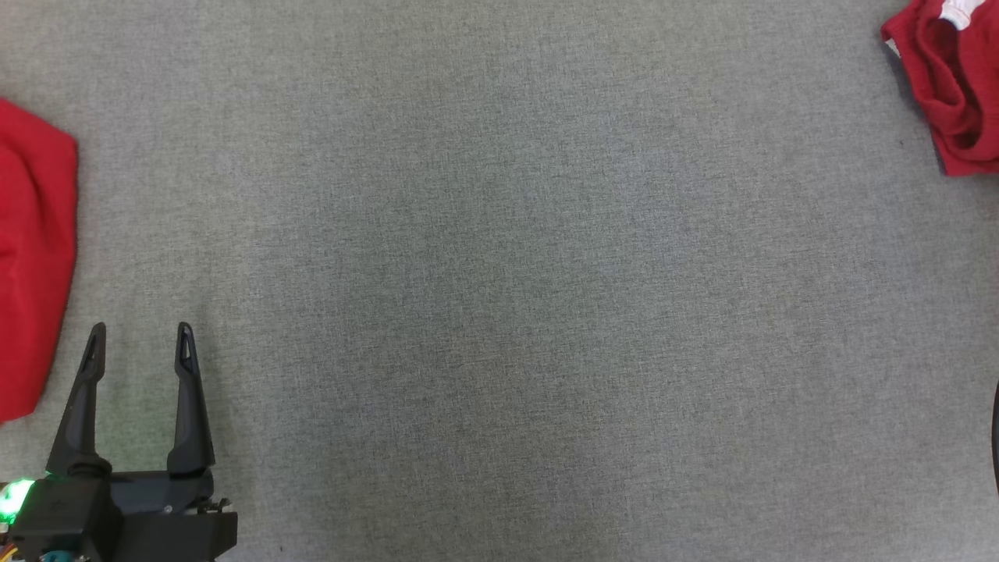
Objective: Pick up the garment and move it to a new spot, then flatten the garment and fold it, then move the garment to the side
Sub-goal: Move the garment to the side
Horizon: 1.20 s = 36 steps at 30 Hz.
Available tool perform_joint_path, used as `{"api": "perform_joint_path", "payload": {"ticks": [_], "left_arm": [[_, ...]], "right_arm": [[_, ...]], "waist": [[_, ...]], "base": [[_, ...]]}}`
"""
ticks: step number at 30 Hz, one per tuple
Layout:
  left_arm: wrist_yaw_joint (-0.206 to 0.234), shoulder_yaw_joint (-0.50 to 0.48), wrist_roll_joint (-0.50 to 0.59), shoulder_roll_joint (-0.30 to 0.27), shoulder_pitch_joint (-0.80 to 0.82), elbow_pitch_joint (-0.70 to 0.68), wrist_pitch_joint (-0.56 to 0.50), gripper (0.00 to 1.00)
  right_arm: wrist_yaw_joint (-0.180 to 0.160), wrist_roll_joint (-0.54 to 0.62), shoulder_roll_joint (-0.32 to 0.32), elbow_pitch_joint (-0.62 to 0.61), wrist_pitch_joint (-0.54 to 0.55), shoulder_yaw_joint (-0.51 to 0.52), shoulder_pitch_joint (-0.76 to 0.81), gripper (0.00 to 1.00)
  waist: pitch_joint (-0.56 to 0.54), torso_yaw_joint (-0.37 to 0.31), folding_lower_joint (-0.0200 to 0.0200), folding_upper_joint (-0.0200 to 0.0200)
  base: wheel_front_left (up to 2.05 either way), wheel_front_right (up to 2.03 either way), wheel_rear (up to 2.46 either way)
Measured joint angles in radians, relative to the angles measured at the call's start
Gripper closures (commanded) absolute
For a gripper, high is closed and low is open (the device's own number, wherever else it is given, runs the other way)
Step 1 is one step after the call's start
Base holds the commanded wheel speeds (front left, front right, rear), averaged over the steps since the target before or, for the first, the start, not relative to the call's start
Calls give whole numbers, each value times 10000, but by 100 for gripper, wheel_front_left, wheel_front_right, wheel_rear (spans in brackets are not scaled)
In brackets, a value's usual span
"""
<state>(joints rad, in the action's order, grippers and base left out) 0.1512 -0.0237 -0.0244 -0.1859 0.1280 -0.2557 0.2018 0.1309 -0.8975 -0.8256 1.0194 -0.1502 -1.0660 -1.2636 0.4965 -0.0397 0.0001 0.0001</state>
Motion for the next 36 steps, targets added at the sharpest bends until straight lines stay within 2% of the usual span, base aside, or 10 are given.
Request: {"api": "perform_joint_path", "payload": {"ticks": [3,4,5,16,22,29,36], "left_arm": [[0,4,-2,-23,-6,-36,-19,0],[0,2,-2,-40,-16,-40,-19,0],[0,2,-4,-48,-22,-44,-21,0],[96,130,-155,107,-62,242,117,0],[107,188,-401,295,-127,621,297,0],[178,190,-631,497,-427,1241,477,0],[167,234,-723,617,-654,1638,556,0]], "right_arm": [[0,-63,25,121,15,-123,-1,98],[0,12,36,171,13,-199,-11,58],[0,17,59,242,31,-232,-25,0],[0,621,119,790,-79,-709,-432,0],[0,146,272,616,-606,-293,-440,0],[0,-711,667,-458,-1114,717,416,0],[0,-184,1081,-2111,-1139,3035,2098,0]], "waist": [[31,-14,-1,0],[39,-19,0,0],[42,-22,0,0],[-400,3,-1,0],[-841,20,-1,0],[-1680,62,-3,-1],[-2564,143,-3,-1]], "base": [[0,0,0],[0,0,0],[0,0,0],[0,0,0],[0,0,0],[0,0,0],[0,0,0]]}}
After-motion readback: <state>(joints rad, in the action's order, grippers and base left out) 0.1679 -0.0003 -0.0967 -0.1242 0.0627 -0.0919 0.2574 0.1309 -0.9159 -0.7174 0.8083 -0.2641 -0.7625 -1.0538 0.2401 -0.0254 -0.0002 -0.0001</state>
